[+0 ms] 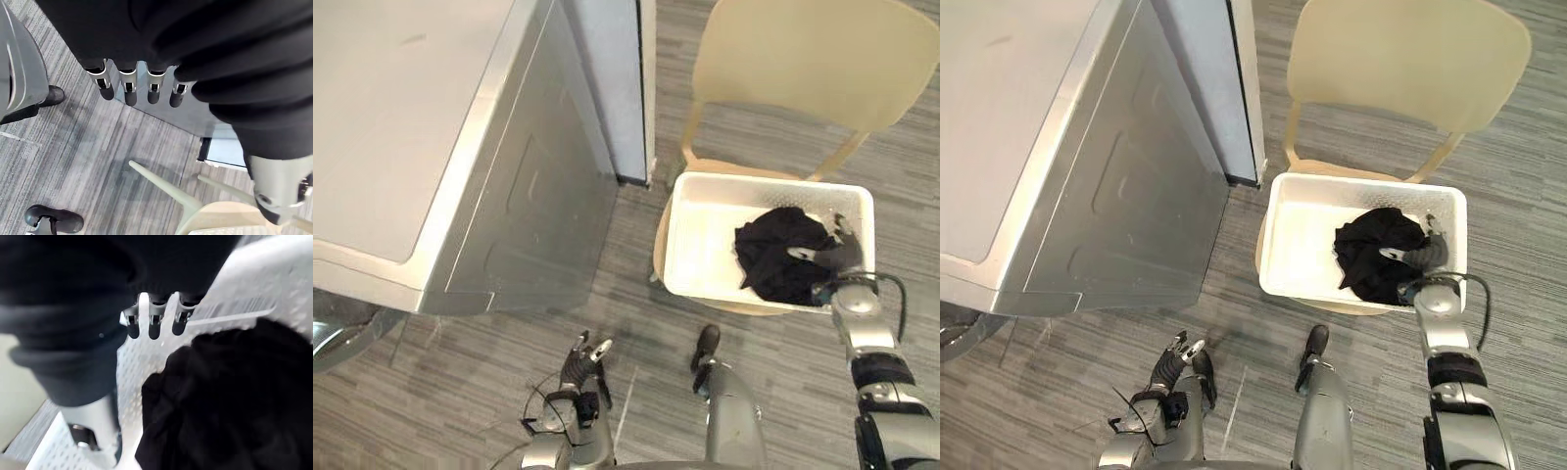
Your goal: Pick up the laundry basket with both hands and put the clothes into the washing machine.
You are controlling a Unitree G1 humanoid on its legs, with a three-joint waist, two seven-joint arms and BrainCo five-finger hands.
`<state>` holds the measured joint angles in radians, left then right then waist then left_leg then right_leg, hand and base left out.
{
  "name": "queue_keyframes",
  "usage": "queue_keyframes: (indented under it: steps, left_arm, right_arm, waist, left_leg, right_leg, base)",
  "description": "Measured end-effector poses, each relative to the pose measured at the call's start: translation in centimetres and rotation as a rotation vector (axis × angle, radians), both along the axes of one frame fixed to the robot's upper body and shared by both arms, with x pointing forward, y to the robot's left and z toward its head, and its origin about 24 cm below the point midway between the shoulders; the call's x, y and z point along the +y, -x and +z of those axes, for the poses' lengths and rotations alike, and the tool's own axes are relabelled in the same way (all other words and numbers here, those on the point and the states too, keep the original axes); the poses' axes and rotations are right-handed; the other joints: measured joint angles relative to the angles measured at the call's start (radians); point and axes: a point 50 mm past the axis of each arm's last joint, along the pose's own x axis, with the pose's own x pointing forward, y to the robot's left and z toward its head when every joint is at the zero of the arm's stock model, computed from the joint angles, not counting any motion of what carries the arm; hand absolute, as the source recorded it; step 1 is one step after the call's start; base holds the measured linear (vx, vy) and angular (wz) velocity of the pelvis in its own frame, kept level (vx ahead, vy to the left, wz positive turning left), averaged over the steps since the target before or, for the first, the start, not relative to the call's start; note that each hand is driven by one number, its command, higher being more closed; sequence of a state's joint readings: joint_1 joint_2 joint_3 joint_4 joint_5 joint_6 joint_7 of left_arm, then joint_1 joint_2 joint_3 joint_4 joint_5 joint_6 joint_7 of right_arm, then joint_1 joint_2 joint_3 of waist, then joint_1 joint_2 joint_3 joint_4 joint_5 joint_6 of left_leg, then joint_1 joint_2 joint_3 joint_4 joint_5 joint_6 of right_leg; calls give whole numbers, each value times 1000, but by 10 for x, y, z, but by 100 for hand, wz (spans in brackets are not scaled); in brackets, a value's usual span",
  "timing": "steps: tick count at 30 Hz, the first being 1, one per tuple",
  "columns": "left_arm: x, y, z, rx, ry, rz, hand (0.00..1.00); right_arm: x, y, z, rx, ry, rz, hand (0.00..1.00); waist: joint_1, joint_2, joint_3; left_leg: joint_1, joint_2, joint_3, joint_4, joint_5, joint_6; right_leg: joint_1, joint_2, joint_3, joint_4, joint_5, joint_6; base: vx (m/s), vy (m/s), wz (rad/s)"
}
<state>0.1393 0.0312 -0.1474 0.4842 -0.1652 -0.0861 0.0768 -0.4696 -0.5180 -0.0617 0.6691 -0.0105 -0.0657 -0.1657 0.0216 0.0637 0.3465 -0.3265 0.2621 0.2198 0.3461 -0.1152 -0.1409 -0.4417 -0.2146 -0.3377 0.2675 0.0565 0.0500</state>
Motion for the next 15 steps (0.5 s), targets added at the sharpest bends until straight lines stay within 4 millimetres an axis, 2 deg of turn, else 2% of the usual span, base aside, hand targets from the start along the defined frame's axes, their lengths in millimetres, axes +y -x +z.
queue_keyframes:
  steps: [2,5,6,12,15]
  left_arm:
    - [1,-1,1,-5,-2,-15,0]
    - [3,-3,3,-27,-7,-37,0]
    - [3,-4,4,-33,-6,-43,0]
    - [3,-17,21,-126,145,-35,0]
    - [2,-22,30,-167,222,-27,0]
  right_arm:
    - [9,-9,7,-5,23,48,0]
    - [20,-26,22,22,158,130,0]
    - [19,-29,26,24,184,134,0]
    - [-10,-42,90,8,455,108,0]
    - [-11,-47,105,23,570,96,0]
  waist:
    - [-1,0,4]
    - [5,4,28]
    - [6,8,38]
    - [22,26,104]
    - [33,25,109]
  left_leg:
    - [-12,-3,0,1,5,5]
    - [-25,-7,-2,4,6,6]
    - [-27,-7,-5,3,6,6]
    - [-109,-18,-39,3,11,-5]
    - [-142,-16,-37,2,18,-17]
  right_leg:
    - [0,2,-1,-24,19,0]
    - [10,2,-8,-62,47,0]
    - [14,2,-12,-68,53,-1]
    - [-9,0,-44,-125,103,-4]
    - [-46,0,-42,-124,113,-12]
  base:
    - [-34,70,1]
    - [-47,42,6]
    - [-99,43,16]
    - [-104,29,18]
    - [-92,11,1]
